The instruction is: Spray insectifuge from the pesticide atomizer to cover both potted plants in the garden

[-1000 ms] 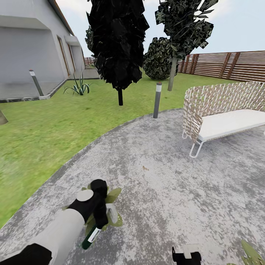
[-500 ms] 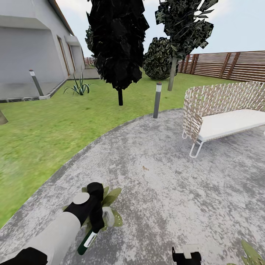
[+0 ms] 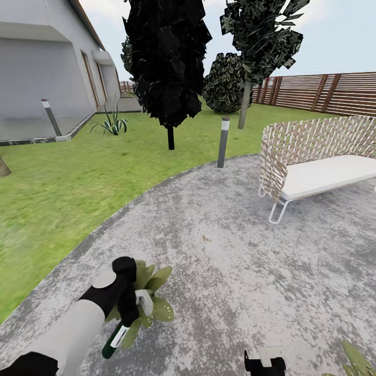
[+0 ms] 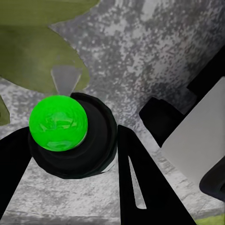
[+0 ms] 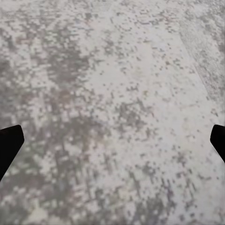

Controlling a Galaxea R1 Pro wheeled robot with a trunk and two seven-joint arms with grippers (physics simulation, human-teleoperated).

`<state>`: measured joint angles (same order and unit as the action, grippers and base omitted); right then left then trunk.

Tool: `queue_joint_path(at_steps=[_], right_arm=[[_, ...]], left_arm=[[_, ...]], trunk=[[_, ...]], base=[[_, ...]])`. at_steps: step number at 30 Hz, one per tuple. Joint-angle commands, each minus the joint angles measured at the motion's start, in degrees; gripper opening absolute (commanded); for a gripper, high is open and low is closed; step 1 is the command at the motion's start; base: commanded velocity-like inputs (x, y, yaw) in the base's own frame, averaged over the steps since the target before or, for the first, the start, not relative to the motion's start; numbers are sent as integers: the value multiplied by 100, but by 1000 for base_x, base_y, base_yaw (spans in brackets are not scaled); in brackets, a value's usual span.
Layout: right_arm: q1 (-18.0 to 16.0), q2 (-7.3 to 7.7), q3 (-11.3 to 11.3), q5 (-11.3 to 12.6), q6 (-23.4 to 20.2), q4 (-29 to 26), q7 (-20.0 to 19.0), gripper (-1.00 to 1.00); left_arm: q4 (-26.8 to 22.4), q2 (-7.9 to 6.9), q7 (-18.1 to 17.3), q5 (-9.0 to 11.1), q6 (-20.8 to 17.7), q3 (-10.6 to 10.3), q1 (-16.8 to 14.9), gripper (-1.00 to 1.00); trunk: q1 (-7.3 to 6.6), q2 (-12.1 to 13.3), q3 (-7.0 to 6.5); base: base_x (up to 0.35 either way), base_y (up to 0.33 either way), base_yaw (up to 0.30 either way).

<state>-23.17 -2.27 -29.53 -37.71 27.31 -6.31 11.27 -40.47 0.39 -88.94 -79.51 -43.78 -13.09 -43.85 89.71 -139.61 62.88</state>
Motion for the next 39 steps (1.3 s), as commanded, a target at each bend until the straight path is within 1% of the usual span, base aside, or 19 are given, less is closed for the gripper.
queue_joint_path(at_steps=[1,7,10,12,18,22,25,28,30,32,35,37,39], right_arm=[[-3,-2,-34,-61,11,3,33,100],[-3,-2,-33,-61,11,2,33,100],[-3,-2,-33,-61,11,1,33,100],[-3,-2,-32,-61,11,-1,33,100],[-3,-2,-32,-61,11,0,33,100],[-3,-2,-34,-61,11,0,33,100],[-3,-2,-33,-61,11,-2,33,100],[-3,-2,-32,-61,11,-1,33,100],[-3,-2,-34,-61,11,2,33,100],[-3,-2,-33,-61,11,-1,33,100],[-3,-2,-34,-61,11,-2,31,100],[-3,6,-35,-61,11,-2,26,100],[-3,32,-35,-67,11,-2,24,100]], left_arm=[[-5,-19,-54,-47,-56,6,-2,-100],[34,-38,18,-87,-52,-9,17,-100],[64,-36,297,-57,-51,-1,122,-100],[71,-42,380,-44,-47,11,179,-100],[8,-29,419,-30,-43,33,209,-100],[-28,22,404,-28,-52,32,208,-100],[-334,141,382,-28,-59,27,202,-100],[-491,169,379,-29,-58,42,204,-100],[-502,160,372,-29,-58,37,208,-100],[-477,119,383,-29,-54,30,209,-100],[-427,-28,395,-22,-52,27,218,-100],[-289,-82,404,-21,-43,26,220,-100],[-40,-122,417,-29,-34,27,226,-100]], trunk=[[-1,-2,5],[-1,-2,5],[-1,-2,5],[-1,-2,5],[-1,-2,5],[-1,-2,5],[-1,-2,5],[-1,-2,5],[-1,-2,5],[-1,-2,5],[-1,-2,5],[-1,-2,5],[-1,-2,5]], base=[[0,0,0],[0,0,0],[0,0,0],[0,0,0],[0,0,0],[0,0,0],[0,0,0],[0,0,0],[0,0,0],[0,0,0],[0,0,0],[0,0,0],[0,0,0]])
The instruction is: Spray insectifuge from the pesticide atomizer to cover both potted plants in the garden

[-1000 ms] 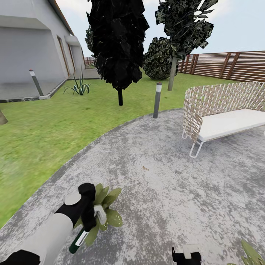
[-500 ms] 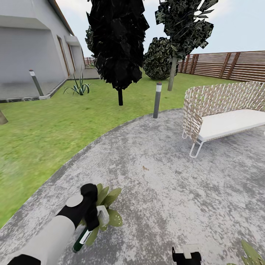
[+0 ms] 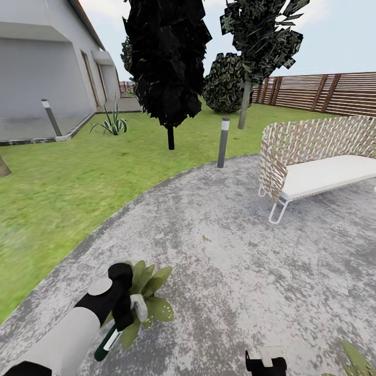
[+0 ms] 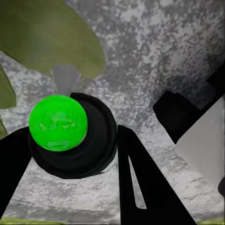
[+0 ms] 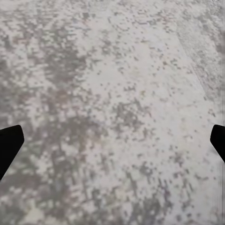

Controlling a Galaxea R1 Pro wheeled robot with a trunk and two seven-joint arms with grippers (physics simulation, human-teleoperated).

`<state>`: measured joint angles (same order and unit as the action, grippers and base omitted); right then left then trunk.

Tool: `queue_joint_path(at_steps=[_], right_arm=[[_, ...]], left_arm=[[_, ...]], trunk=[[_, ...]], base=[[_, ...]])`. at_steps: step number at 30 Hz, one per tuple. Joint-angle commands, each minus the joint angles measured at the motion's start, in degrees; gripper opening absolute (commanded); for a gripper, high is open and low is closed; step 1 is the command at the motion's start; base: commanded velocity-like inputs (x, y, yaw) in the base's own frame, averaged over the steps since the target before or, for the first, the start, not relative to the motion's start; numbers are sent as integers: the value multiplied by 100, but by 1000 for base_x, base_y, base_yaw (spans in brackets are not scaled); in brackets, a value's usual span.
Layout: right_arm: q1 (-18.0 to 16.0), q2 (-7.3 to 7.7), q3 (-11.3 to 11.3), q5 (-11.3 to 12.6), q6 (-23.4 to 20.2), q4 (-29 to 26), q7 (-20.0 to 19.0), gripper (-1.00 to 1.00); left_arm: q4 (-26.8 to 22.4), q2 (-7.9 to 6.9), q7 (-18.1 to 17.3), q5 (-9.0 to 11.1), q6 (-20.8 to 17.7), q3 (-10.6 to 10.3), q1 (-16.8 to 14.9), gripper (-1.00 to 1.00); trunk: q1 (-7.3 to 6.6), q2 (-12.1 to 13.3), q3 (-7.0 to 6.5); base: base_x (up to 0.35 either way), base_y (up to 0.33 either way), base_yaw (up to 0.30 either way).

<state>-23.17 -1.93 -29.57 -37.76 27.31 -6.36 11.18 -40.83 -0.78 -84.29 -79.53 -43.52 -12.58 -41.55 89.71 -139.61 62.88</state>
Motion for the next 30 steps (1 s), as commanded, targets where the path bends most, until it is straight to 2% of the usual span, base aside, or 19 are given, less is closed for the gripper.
queue_joint_path(at_steps=[1,10,14,17,19,20,25,30], right_arm=[[-3,-1,-31,-62,11,3,37,100],[-3,0,-31,-56,11,3,42,100],[-3,0,-31,-56,11,3,42,100],[-3,0,-31,-56,11,3,42,100],[-3,0,-31,-56,11,3,42,100],[-3,0,-31,-57,11,3,42,100],[-3,0,-31,-56,11,3,42,100],[-3,0,-31,-56,11,3,42,100]], left_arm=[[-4,-7,-47,-28,-60,-22,-3,-100],[-104,112,-34,-24,-77,-3,-8,-100],[-106,53,-32,-27,-78,3,-11,-100],[-102,-22,39,-28,-73,312,-11,-100],[-101,-25,194,-28,-56,599,-11,-100],[-101,-11,228,-28,-54,650,-11,-100],[-98,48,271,-28,-52,696,-11,-100],[-28,-71,272,-28,-45,723,-6,-100]], trunk=[[-1,-2,5],[-1,-2,5],[-1,-2,5],[-1,-2,5],[-1,-2,5],[-1,-2,5],[-1,-2,5],[-1,-2,5]], base=[[0,0,0],[0,0,0],[0,0,0],[0,0,0],[0,0,0],[0,0,0],[0,0,0],[0,0,0]])
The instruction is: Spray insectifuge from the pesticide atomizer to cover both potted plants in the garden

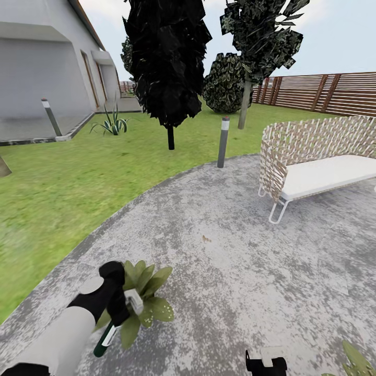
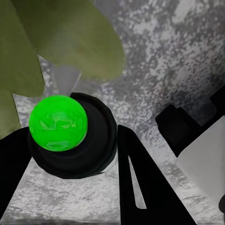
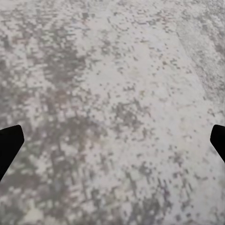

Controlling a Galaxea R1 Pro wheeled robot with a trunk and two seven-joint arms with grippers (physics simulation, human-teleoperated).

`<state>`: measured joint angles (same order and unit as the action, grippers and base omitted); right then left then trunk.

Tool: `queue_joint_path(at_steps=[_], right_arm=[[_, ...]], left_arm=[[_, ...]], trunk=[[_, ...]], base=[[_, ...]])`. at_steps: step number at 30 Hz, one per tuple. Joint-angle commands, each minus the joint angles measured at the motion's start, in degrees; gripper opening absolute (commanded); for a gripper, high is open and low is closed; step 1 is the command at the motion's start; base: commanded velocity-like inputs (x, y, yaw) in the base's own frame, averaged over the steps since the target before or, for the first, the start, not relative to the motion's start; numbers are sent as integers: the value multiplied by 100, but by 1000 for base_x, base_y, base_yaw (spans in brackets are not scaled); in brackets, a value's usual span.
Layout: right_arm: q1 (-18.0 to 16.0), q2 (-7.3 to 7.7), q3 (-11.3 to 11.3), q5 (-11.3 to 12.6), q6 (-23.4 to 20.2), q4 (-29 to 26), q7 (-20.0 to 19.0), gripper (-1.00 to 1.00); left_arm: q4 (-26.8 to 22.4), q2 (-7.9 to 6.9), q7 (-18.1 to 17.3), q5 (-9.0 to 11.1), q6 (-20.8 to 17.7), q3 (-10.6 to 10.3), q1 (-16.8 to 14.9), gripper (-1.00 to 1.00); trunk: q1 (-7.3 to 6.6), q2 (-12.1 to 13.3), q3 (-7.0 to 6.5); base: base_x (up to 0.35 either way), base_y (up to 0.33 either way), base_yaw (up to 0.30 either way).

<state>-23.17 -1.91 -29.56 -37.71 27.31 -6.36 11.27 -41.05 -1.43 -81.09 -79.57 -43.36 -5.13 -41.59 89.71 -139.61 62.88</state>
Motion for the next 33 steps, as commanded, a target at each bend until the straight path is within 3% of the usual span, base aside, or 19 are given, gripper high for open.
queue_joint_path(at_steps=[1,14,28,33], right_arm=[[-3,-2,-33,-61,11,3,33,100],[-3,-28,-27,-61,11,3,33,100],[-3,-28,-24,-61,11,3,33,100],[-3,-28,-28,-61,11,3,33,100]], left_arm=[[3,-23,-47,-24,-60,-20,-1,-100],[18,-35,-38,-15,-59,-24,10,-100],[-68,144,-49,-15,-93,-2,2,-100],[-65,152,-47,-15,-86,-14,3,-100]], trunk=[[-1,-2,5],[-1,-2,18],[-1,-2,18],[-1,-2,18]], base=[[0,0,0],[0,0,53],[0,0,48],[-220,0,36]])
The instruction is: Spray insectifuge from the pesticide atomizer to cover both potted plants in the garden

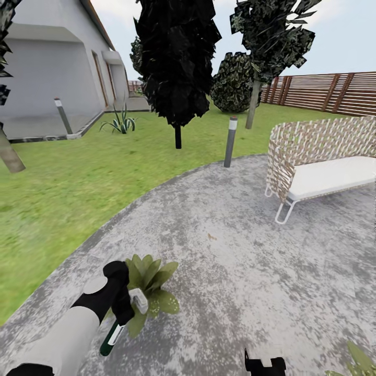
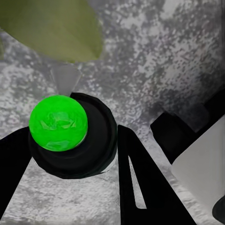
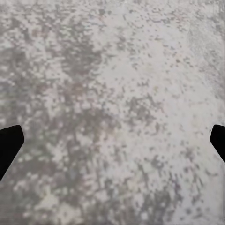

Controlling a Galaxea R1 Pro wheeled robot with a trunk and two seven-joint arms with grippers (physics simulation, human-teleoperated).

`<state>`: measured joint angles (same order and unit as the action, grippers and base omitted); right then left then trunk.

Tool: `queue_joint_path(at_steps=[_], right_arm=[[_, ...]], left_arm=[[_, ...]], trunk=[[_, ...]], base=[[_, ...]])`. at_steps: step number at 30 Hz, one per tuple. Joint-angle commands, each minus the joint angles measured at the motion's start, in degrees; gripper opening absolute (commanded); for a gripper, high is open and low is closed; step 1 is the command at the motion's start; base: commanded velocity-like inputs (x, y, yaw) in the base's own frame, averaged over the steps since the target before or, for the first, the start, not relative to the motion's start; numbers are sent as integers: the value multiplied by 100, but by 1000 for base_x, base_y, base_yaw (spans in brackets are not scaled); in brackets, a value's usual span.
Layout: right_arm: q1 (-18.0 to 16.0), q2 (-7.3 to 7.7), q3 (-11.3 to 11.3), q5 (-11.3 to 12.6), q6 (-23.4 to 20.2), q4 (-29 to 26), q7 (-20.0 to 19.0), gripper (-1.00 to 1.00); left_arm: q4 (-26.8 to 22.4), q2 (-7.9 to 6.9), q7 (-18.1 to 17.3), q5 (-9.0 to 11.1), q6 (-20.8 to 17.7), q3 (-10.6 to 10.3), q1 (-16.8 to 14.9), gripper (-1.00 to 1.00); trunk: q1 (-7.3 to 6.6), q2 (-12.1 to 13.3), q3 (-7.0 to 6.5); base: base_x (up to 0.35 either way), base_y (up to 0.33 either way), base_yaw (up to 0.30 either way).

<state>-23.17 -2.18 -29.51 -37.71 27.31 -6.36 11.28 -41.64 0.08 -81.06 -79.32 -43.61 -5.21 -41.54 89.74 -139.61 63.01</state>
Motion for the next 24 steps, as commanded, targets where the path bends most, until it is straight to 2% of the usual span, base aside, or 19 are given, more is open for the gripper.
queue_joint_path(at_steps=[1,10,20,24], right_arm=[[-3,-2,-35,-61,11,3,33,100],[-3,59,-37,-61,11,-5,33,100],[-3,60,-37,-61,11,-5,33,100],[-3,52,-30,-67,11,1,27,100]], left_arm=[[-6,1,-50,-40,-60,-6,0,-100],[-9,1,-50,-49,-68,1,-3,-100],[12,-78,-39,-57,-69,-7,0,-100],[24,-105,103,-51,-69,6,-2,-100]], trunk=[[-4,-2,5],[-4,-2,5],[-4,-2,5],[-4,-2,1]], base=[[-327,0,4],[-285,147,0],[-19,23,0],[0,0,0]])
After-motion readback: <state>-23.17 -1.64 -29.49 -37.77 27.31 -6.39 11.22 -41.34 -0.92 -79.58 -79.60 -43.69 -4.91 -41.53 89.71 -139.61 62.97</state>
